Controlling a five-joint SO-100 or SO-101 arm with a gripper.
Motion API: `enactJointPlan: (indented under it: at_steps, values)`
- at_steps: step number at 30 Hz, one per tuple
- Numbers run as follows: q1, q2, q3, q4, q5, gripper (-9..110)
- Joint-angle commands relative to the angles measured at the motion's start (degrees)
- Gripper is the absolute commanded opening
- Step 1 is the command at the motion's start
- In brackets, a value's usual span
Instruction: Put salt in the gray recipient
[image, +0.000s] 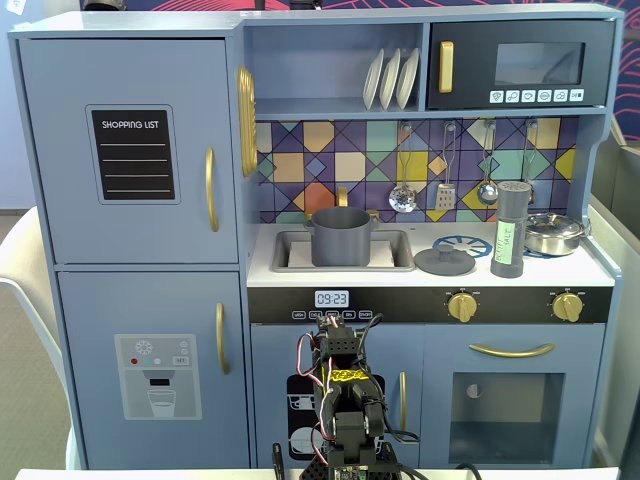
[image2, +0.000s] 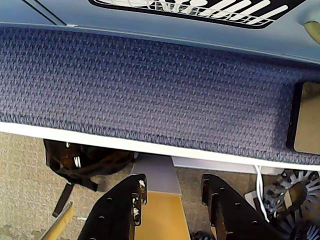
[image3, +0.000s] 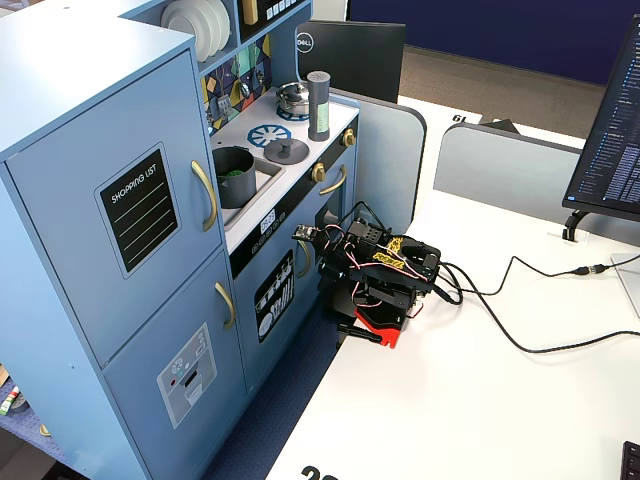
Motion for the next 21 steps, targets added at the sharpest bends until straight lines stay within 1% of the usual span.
enactJointPlan:
  at_steps: [1,16,21]
  values:
    - [-3.3,0.3,-0.4,0.3,-0.8,0]
    - [-3.4,0.3,-0.4,0.3,-0.9,0]
    - [0.1,-0.1,-4.0,0.2,-0.9,0]
